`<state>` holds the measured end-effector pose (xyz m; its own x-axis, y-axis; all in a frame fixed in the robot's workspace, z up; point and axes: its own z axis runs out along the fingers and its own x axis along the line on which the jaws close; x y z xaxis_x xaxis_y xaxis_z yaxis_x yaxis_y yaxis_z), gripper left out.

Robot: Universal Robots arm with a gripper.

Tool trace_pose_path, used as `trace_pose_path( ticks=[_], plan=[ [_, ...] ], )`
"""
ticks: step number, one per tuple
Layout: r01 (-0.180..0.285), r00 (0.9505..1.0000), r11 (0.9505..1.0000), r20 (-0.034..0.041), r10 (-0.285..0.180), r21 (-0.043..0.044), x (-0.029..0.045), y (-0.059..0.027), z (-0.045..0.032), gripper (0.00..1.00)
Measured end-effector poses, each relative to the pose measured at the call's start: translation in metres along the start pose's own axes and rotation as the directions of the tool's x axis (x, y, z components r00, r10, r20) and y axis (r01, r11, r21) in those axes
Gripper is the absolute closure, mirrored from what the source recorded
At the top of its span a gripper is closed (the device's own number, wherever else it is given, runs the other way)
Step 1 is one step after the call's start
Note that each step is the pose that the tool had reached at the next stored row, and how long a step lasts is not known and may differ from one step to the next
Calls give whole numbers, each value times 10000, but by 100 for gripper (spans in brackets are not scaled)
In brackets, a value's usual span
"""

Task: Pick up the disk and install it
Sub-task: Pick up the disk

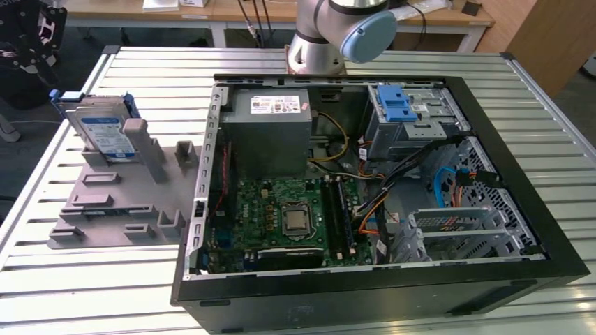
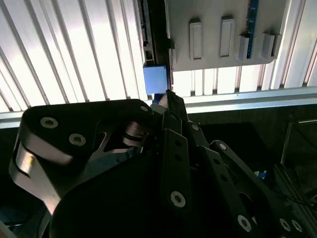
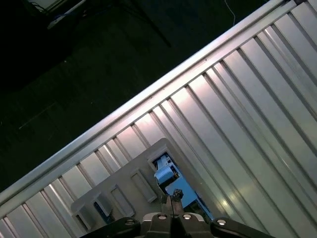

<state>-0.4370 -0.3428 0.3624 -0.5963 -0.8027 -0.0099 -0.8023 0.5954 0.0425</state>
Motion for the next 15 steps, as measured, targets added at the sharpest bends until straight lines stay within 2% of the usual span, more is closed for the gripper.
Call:
trace_pose_path(
  ticks=[7,11,15],
  plan=[
    [67,10000,10000,-3,-67,-1,0,0,0,89],
    [726,9974,9974,-30,-726,-8,0,0,1,89],
    [1451,9894,9894,-61,-1451,-19,0,0,2,89]
  ],
)
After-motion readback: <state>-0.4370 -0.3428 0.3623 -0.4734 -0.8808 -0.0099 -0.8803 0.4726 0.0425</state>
